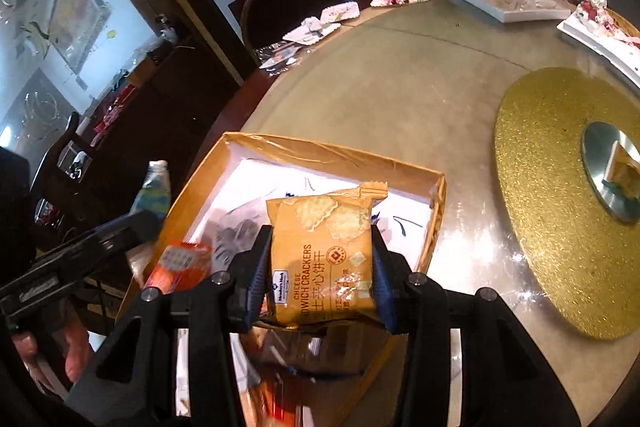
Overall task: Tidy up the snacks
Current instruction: 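Carry the Dole packet into the tray with left tool while right tool drops the cracker pack there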
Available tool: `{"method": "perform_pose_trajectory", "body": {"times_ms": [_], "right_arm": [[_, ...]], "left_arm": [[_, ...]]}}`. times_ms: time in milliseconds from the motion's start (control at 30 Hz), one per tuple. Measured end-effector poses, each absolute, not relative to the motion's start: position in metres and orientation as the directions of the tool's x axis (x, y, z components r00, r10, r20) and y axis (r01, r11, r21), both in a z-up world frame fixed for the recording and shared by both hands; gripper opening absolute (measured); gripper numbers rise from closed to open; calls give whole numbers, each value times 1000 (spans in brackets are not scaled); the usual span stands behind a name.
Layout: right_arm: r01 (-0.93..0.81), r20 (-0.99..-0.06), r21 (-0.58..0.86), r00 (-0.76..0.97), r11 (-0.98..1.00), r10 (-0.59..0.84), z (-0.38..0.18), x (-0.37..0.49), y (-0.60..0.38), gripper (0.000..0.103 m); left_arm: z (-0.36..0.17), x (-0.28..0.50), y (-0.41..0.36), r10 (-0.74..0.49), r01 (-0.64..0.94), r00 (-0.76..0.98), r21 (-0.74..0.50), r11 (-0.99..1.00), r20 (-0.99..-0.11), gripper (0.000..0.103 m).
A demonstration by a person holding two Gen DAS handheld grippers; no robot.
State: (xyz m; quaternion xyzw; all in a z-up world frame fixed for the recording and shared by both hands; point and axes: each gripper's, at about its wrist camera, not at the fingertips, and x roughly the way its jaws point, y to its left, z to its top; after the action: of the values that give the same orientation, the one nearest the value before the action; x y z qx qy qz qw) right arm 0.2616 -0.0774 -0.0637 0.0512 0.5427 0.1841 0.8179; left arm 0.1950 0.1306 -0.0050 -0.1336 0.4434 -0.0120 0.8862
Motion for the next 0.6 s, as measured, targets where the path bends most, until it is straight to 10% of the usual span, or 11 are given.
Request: {"method": "perform_pose_trajectory", "body": {"times_ms": [367, 600], "right_arm": [[-238, -885, 269, 322, 933, 337, -82, 273, -71, 48], [-242, -864, 289, 351, 926, 361, -70, 269, -79, 69]], "left_arm": [[-33, 228, 147, -96, -191, 511, -222, 956, -854, 53], [-22, 222, 151, -107, -201, 541, -252, 947, -834, 71]]}}
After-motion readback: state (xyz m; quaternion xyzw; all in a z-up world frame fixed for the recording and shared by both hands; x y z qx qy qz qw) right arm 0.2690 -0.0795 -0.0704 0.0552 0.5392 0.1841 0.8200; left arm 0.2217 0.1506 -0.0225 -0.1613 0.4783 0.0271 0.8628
